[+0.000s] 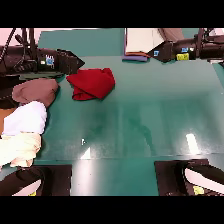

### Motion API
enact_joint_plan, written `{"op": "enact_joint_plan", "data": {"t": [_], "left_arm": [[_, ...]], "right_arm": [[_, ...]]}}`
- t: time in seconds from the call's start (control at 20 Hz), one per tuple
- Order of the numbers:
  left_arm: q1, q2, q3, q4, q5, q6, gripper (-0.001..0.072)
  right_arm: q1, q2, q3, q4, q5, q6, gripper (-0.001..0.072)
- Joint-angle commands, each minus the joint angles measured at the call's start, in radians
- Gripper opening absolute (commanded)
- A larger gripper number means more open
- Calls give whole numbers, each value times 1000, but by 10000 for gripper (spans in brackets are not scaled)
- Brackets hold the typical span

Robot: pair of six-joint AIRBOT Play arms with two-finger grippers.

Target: Fold the shirts.

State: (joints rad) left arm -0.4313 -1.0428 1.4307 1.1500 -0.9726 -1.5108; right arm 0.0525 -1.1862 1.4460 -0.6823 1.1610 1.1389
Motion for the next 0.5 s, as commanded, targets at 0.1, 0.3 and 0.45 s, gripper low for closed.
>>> {"op": "enact_joint_plan", "data": {"t": [0.1,0.3,0.45], "left_arm": [[0,0,-2,-1,5,0,24],[0,0,-2,-1,14,0,24],[0,0,-2,-35,37,-20,24]], "right_arm": [[0,-5,-2,0,-3,1,16],[0,-5,-2,2,-3,1,16],[0,-5,-2,2,-3,1,16]]}}
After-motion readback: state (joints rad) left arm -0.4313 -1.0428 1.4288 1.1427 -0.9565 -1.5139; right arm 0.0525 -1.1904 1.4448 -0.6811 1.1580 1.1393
